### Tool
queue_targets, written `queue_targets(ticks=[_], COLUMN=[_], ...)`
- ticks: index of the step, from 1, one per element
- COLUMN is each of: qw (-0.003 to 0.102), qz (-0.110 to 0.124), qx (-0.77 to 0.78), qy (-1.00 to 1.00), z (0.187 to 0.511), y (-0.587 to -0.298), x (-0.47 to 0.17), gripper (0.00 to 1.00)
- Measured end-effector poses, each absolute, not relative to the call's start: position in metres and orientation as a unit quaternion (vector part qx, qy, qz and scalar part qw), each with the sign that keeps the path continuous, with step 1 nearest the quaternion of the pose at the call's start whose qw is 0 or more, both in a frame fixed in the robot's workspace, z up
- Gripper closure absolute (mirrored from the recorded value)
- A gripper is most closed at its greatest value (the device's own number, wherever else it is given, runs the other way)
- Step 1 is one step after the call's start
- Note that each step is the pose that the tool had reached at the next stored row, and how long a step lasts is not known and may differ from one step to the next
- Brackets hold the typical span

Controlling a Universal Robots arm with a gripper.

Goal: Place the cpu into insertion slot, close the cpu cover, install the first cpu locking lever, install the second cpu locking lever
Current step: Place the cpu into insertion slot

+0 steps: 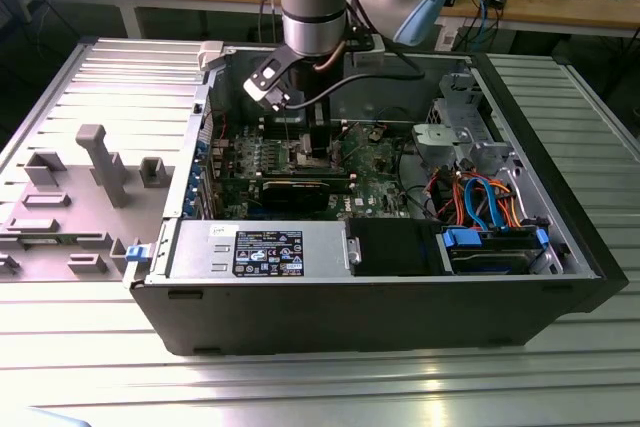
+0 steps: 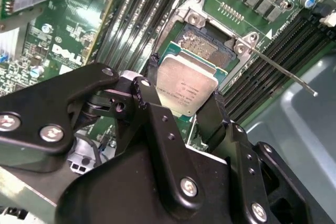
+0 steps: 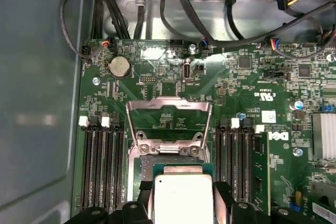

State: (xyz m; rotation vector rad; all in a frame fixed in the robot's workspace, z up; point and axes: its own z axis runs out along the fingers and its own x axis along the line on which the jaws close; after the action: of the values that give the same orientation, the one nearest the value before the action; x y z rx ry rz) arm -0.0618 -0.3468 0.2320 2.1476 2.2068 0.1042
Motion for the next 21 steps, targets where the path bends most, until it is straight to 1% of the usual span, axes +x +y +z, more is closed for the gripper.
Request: queue_targets(ticks=[2, 6, 21], qw=[0.03, 0.03, 0.03], qz=[0.034, 0.033, 0.032], qx=[0.697, 0.698, 0.709], qy=[0.716, 0.715, 0.704], z=[0.226, 0.218, 0.2], y=[-0.341, -0.338, -0.338], x=[-0.062, -0.062, -0.065], gripper=[0.46, 0.46, 0.46])
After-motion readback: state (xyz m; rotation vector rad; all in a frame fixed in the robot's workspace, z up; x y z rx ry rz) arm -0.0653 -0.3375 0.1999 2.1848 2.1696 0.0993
